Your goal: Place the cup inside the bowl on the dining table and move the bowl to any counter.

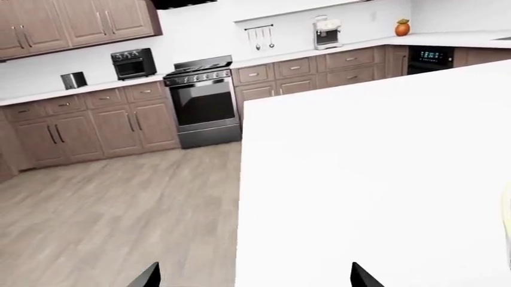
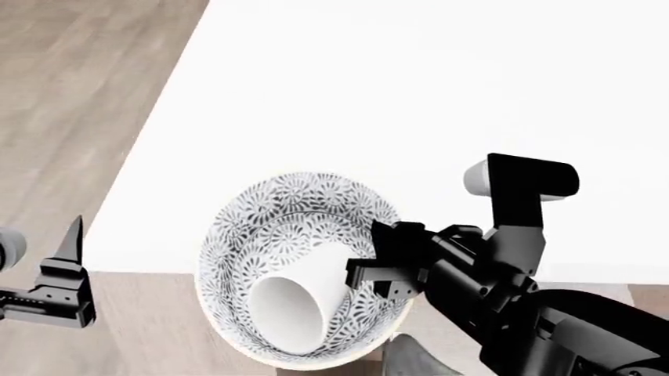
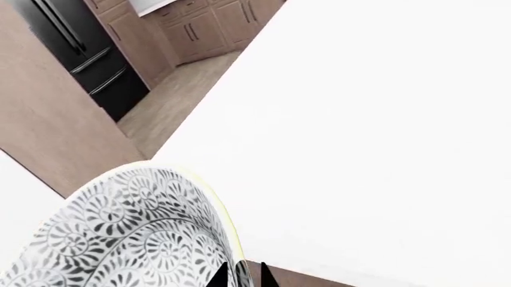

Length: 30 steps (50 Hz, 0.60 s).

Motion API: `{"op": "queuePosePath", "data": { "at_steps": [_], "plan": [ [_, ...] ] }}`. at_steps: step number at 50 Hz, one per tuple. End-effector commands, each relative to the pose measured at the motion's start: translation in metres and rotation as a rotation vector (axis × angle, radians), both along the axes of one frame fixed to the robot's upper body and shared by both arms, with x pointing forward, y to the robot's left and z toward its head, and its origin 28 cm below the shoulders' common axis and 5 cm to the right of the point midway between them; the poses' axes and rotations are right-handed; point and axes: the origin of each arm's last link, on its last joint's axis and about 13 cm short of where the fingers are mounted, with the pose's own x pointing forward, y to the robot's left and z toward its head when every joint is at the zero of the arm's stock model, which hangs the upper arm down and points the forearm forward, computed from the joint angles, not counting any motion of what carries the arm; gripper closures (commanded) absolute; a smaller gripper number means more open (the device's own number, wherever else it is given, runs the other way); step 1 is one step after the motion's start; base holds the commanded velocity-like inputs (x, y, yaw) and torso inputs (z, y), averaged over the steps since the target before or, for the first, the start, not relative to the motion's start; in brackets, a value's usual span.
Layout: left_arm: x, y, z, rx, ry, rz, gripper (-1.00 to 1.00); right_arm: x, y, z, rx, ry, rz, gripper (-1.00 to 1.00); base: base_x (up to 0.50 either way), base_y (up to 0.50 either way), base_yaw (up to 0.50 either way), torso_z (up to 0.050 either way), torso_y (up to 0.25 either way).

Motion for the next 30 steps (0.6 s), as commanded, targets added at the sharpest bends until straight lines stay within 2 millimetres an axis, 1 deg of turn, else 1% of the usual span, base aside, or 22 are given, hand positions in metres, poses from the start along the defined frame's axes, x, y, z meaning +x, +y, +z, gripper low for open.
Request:
{"op": "queuePosePath", "data": {
  "at_steps": [1,8,23,25,28,30],
  "plan": [
    [0.0038,-0.0036,-0.0007,0.002,-0.002,-0.002,-1.00,0.0003,0.0010,0.0050,0.005,-0.011,-0.010,1.00,0.00,0.50,0.00,0.000,0.000],
    [-0.0008,0.0008,0.0003,-0.001,-0.004,0.003,-1.00,0.0003,0.0014,0.0033,0.003,-0.007,-0.009,1.00,0.00,0.50,0.00,0.000,0.000],
    [0.0018,-0.0003,-0.0026,-0.001,0.005,-0.001,-1.00,0.0017,0.0026,0.0026,-0.005,-0.007,-0.011,1.00,0.00,0.50,0.00,0.000,0.001],
    [-0.0005,0.0012,-0.0017,-0.002,0.004,-0.003,-1.00,0.0018,0.0026,0.0022,-0.005,-0.006,-0.013,1.00,0.00,0.50,0.00,0.000,0.000],
    [0.0027,0.0005,-0.0044,-0.006,0.010,-0.001,-1.00,0.0037,0.0032,0.0034,-0.001,-0.013,-0.018,1.00,0.00,0.50,0.00,0.000,0.000],
    [0.0015,0.0001,-0.0022,-0.005,0.006,-0.001,-1.00,0.0034,0.0040,0.0026,-0.004,-0.013,-0.014,1.00,0.00,0.50,0.00,0.000,0.000]
  ]
}}
